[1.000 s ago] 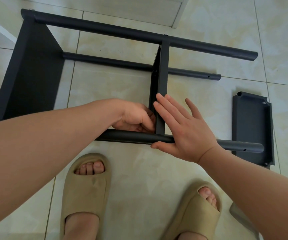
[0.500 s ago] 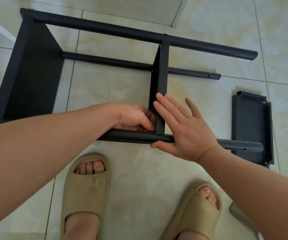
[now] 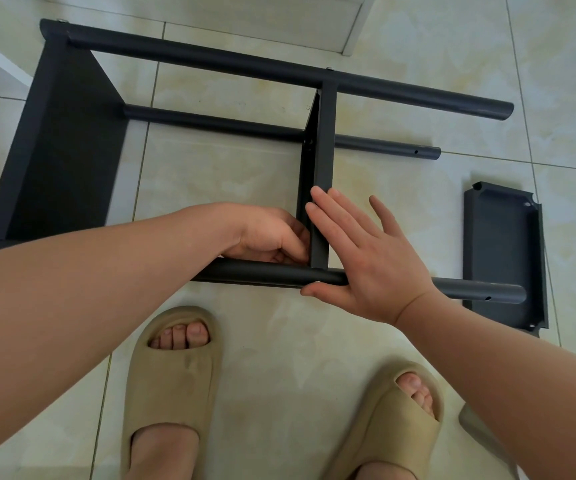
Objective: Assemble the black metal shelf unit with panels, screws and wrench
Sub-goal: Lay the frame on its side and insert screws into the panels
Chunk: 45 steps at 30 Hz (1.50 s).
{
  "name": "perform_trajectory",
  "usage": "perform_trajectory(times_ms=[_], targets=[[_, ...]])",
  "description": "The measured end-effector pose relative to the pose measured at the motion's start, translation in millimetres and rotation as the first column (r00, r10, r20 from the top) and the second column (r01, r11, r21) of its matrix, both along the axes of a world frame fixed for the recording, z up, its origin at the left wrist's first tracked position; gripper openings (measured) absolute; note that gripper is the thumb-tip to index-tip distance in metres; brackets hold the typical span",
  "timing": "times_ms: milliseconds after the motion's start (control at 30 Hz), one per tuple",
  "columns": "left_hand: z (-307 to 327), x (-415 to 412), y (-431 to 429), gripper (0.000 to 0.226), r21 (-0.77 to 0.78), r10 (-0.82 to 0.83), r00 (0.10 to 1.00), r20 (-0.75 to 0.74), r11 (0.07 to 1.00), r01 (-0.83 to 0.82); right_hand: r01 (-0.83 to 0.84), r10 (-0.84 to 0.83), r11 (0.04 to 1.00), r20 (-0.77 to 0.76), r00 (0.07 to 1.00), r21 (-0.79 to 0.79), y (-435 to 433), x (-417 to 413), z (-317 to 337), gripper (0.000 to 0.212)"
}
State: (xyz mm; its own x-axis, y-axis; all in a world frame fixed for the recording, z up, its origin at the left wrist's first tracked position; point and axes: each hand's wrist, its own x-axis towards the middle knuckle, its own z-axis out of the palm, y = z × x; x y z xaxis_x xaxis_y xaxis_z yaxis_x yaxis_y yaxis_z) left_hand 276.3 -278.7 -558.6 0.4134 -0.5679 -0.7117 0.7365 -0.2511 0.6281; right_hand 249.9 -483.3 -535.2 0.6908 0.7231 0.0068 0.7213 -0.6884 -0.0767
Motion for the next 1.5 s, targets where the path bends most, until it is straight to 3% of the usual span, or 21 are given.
perform_trajectory(times_ms=[300, 467, 600, 900, 1067, 1167, 1500], targets=[[0.4, -3.2, -0.4, 0.026, -0.013, 0.031, 0.999, 0.019, 0.999, -0.031, 0.0, 0.0, 1.0, -0.005, 1.0, -0.005, 0.0, 0.0, 0.7, 0.097], [3.8, -4.8, -1.2, 0.013, -0.028, -0.006, 1.0, -0.022, 1.0, 0.006, 0.002, -0.002, 1.0, -0.007, 1.0, -0.005, 0.0, -0.1, 1.0, 0.097], [3.7, -5.0, -0.6, 0.01, 0.072, -0.05, 0.997, 0.065, 0.996, 0.046, 0.002, -0.002, 1.0, -0.006, 1.0, -0.01, 0.1, 0.1, 0.8, 0.097], [-0.9, -4.2, 0.7, 0.018, -0.084, 0.047, 0.997, -0.059, 0.995, -0.052, 0.004, -0.004, 1.0, -0.004, 1.0, -0.014, -0.1, 0.3, 0.7, 0.097], [2.4, -4.3, -0.8, 0.016, 0.026, -0.071, 0.997, 0.013, 0.997, 0.071, 0.003, -0.003, 1.0, 0.001, 1.0, -0.013, -0.1, 0.2, -0.1, 0.097], [2.7, -4.6, -2.0, 0.014, 0.061, -0.062, 0.996, 0.06, 0.996, 0.059, 0.006, -0.006, 1.0, 0.001, 1.0, -0.008, 0.2, 0.2, 0.0, 0.097], [-3.6, -2.5, 1.3, 0.017, -0.103, 0.019, 0.998, -0.063, 0.994, -0.025, 0.006, -0.006, 1.0, -0.013, 1.0, -0.027, 0.3, 0.1, 1.5, 0.098]])
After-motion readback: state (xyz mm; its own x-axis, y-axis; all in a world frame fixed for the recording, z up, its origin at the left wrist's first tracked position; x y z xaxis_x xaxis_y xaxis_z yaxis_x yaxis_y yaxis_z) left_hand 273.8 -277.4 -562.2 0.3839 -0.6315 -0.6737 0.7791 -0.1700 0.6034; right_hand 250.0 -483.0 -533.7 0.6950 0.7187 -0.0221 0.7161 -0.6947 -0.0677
